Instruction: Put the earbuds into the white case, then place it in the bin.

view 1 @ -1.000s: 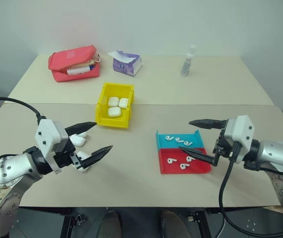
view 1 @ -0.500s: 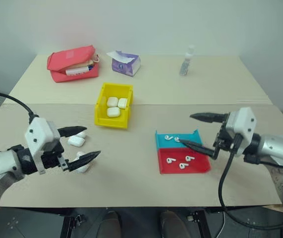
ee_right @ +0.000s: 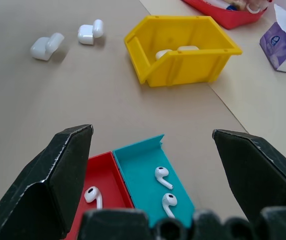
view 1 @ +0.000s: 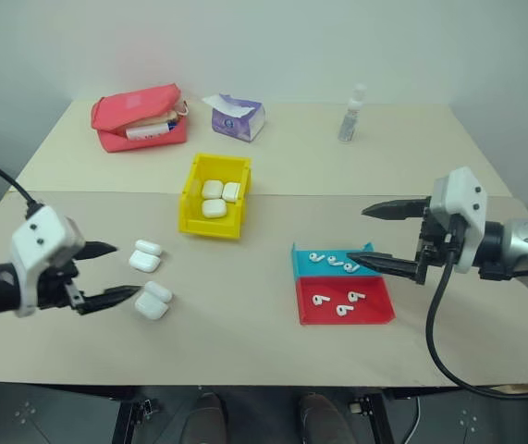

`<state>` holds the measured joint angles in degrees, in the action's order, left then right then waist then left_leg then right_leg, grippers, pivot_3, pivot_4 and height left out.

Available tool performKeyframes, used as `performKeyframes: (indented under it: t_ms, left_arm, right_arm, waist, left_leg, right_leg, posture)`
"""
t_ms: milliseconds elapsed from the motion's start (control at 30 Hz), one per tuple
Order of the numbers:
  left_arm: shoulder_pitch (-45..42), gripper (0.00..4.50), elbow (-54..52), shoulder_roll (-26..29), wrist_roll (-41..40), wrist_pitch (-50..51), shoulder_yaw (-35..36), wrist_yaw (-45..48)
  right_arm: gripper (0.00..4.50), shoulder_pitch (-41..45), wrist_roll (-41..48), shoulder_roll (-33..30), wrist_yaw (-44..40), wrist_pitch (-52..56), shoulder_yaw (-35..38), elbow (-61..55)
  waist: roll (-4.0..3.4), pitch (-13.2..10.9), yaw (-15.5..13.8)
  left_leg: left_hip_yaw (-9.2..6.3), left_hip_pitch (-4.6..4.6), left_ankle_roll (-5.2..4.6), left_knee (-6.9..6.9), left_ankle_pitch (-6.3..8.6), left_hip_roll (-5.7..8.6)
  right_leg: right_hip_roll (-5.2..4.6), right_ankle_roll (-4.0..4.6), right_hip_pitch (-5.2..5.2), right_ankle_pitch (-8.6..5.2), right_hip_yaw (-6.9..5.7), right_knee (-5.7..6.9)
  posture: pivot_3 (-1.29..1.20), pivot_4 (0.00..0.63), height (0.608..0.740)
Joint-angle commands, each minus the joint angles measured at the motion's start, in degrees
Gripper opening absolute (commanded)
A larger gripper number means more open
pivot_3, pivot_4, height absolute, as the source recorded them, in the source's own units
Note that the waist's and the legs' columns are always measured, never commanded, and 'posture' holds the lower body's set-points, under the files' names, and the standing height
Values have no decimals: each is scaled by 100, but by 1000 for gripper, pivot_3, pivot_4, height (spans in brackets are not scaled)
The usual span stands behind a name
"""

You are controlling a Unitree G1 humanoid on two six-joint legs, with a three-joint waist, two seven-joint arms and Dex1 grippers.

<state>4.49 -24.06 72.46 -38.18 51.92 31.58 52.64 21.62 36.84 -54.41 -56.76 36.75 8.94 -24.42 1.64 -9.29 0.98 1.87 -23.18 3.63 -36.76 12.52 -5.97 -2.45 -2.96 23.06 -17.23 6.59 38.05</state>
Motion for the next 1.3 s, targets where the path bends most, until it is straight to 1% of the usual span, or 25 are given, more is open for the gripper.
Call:
performKeyframes:
  t_ms: [33, 100, 133, 200, 267, 367, 433, 500, 600, 800, 900, 1033, 1100, 1233, 1300]
  left_arm:
    - [-896, 4455, 302, -254, -259, 1045, -305, -896]
    - [-1490, 4455, 351, -741, -417, 1634, -259, -1505]
    - [-1704, 4455, 252, -884, -414, 2020, -321, -1797]
    - [-2018, 4455, 134, -1075, -528, 2877, -420, -2084]
    - [-2404, 4455, 405, -1216, -651, 3690, -525, -2259]
    - [-2773, 4455, 890, -1248, -663, 4058, -829, -2599]
    - [-3006, 4455, 1102, -1155, -583, 4058, -1247, -2718]
    - [-3449, 4455, 1415, -1306, -408, 4058, -1670, -2845]
    - [-3847, 4455, 1758, -1481, -220, 4019, -2043, -2877]
    - [-4258, 4455, 2296, -1574, 79, 3763, -2696, -2634]
    - [-4214, 4455, 2245, -1471, 419, 3145, -3239, -2459]
    - [-4430, 4455, 2496, -1412, 818, 2615, -3857, -2099]
    - [-4518, 4455, 2651, -1378, 959, 2423, -4085, -1861]
    - [-4728, 4455, 3099, -1537, 1276, 2121, -4343, -1646]
    - [-4818, 4455, 3284, -1585, 1413, 2060, -4597, -1444]
  right_arm:
    - [4500, -10, 99, 50, 145, 109, 24, -287]
    - [4500, -57, 102, 80, 260, 167, 36, -416]
    - [4500, -83, 136, 99, 291, 193, 62, -463]
    - [4500, -146, 188, 125, 335, 209, 110, -569]
    - [4500, -161, 259, 162, 333, 213, 127, -625]
    - [4500, -75, 318, 91, 155, 251, 20, -658]
    - [4500, 18, 421, 50, 56, 312, -35, -691]
    - [4500, 148, 607, -25, -23, 461, -60, -765]
    - [4500, 268, 752, 2, 44, 589, -79, -864]
    - [4500, 381, 928, 165, 372, 722, -128, -1100]
    - [4500, 355, 983, 226, 520, 762, -90, -1187]
    - [4500, 168, 1095, 253, 728, 782, 20, -1367]
    - [4500, 53, 1138, 242, 785, 775, 70, -1466]
    - [4500, -48, 1209, 254, 909, 758, 89, -1558]
    - [4500, -92, 1231, 262, 966, 736, 83, -1593]
  waist:
    - [0, 0, -13]
    - [0, 0, -21]
    - [1, 0, -21]
    - [8, 0, -20]
    - [9, 0, -18]
    - [9, 0, -6]
    - [9, 0, 3]
    - [9, 0, -13]
    - [9, 0, -37]
    - [9, 0, -27]
    - [9, 0, -24]
    - [9, 0, -32]
    - [9, 0, -33]
    - [9, 0, -36]
    - [9, 0, -34]
  left_leg:
    - [-1, -2, 0, 1, 0, -1]
    - [-3, -8, 0, 2, 0, 0]
    - [-3, -12, 0, 1, 0, 0]
    - [-7, -18, 0, -1, 0, 1]
    - [-9, -19, 0, -1, 0, 1]
    - [-12, -14, 0, -2, 0, 2]
    - [-13, -12, 0, -2, 0, 2]
    - [-14, -12, 1, -3, -1, 3]
    - [-20, -15, 1, -4, -1, 4]
    - [-22, -25, 1, -5, -1, 4]
    - [-22, -23, 1, -6, -1, 4]
    - [-23, -25, 2, -7, -2, 4]
    - [-24, -28, 2, -7, -1, 4]
    - [-25, -29, 2, -9, -2, 5]
    - [-26, -28, 1, -12, -2, 5]
  right_leg:
    - [0, 0, 2, 0, -2, 1]
    - [1, 0, 4, 0, -4, 2]
    - [1, 0, 6, 0, -4, 1]
    - [1, 0, 6, 1, -5, 0]
    - [0, 0, 6, 1, -5, -2]
    - [1, 0, 5, 0, -8, 3]
    - [2, 0, 5, 0, -8, 4]
    - [1, 0, 2, 1, -10, 4]
    - [1, 0, -1, 1, -17, 2]
    - [1, 0, 6, 0, -19, 0]
    - [1, 1, 4, 1, -18, 2]
    - [1, 0, 4, 1, -20, 1]
    - [1, 0, 4, 1, -20, 0]
    - [1, 0, 5, 0, -22, 1]
    - [1, 0, 3, 0, -23, 3]
  posture:
    - [0, 150, 740]
    - [0, 150, 740]
    - [0, 150, 740]
    - [0, 150, 740]
    - [0, 150, 740]
    - [0, 150, 740]
    - [0, 150, 740]
    - [0, 150, 740]
    - [0, 150, 740]
    - [0, 150, 740]
    - [0, 150, 740]
    - [0, 150, 740]
    - [0, 150, 740]
    - [0, 150, 740]
    - [0, 150, 740]
